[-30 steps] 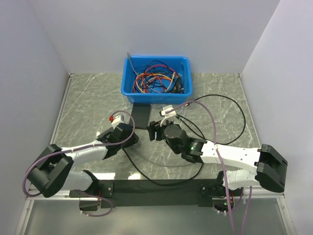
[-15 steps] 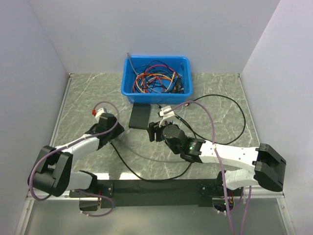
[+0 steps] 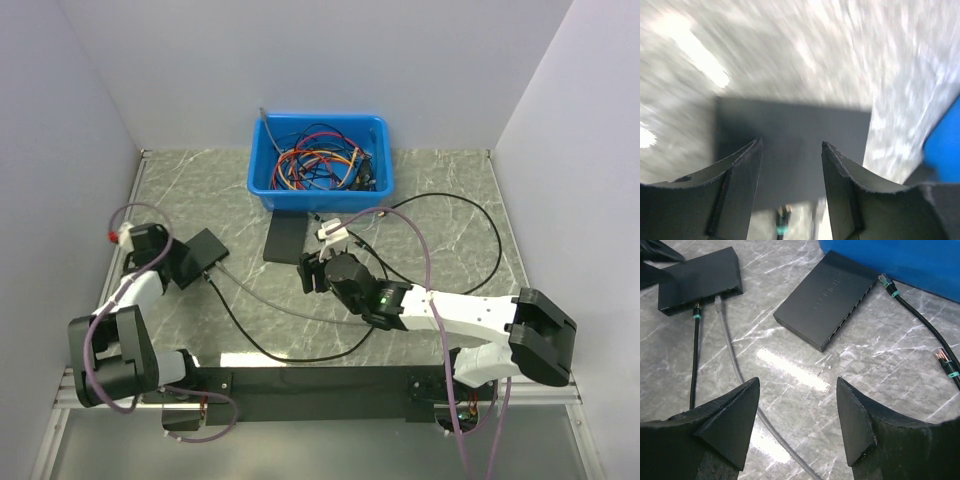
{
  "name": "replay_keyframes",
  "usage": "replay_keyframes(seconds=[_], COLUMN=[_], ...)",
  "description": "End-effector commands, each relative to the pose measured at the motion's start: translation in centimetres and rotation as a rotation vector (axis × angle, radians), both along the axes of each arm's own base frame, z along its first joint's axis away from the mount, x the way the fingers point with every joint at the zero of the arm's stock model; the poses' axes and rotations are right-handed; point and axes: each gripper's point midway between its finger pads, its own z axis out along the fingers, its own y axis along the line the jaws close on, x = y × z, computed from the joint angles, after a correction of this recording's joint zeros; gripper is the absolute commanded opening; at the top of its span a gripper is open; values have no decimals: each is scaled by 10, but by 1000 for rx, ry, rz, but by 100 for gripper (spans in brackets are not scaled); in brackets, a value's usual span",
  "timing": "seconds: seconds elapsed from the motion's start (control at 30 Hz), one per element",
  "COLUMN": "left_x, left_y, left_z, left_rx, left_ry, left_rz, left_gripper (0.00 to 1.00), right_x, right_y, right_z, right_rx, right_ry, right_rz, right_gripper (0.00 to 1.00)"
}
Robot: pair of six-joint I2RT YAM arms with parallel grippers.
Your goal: Insert the plug into the switch port
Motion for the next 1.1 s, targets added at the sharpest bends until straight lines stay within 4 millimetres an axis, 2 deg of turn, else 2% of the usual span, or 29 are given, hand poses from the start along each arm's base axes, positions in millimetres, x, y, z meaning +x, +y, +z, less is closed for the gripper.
replay_keyframes(seconds=[0.0,0.1,0.17,0.2,0.23,0.3,0.4,0.47,0.5,0.57,0.6,0.67,0.7,0.77,0.87,0.93,1.07], left_x=[11,20,24,25,24,23,22,20,19,15,13,8,6,2,-2,-5,-8], left_y=[26,31,28,22,19,8,-7,-29,-44,-61,-76,-91,-104,-113,-127,-134,-142], left_z=[25,53,73,89,96,113,131,131,131,124,121,109,106,96,87,80,73], left_rx=[-8,33,37,32,33,50,71,64,56,38,29,16,9,-1,-12,-20,-27], left_ry=[-127,-194,-263,-318,-339,-378,-404,-404,-414,-406,-402,-384,-378,-356,-338,-328,-314], left_rz=[74,68,53,36,28,6,-37,-99,-144,-191,-234,-271,-309,-333,-371,-393,-412], left_gripper=[57,57,57,57,57,58,58,58,58,57,57,57,57,57,56,56,56], right_x=[9,11,16,20,29,42,69,83,87,91,99,100,107,105,105,98,88], right_y=[10,11,4,1,-11,-21,-58,-86,-95,-119,-138,-163,-183,-192,-207,-213,-244], right_z=[17,14,9,11,5,0,-18,-26,-29,-39,-41,-55,-60,-77,-87,-93,-96], right_rx=[42,21,1,-2,-14,-14,-36,-55,-60,-91,-98,-118,-114,-142,-213,-257,-338], right_ry=[-15,-12,-11,-13,11,50,128,163,175,216,230,306,332,408,448,472,474], right_rz=[-11,-19,-53,-74,-129,-168,-271,-361,-388,-465,-528,-611,-658,-654,-682,-694,-808], right_gripper=[70,69,69,70,70,70,67,67,67,67,68,72,77,80,81,82,82])
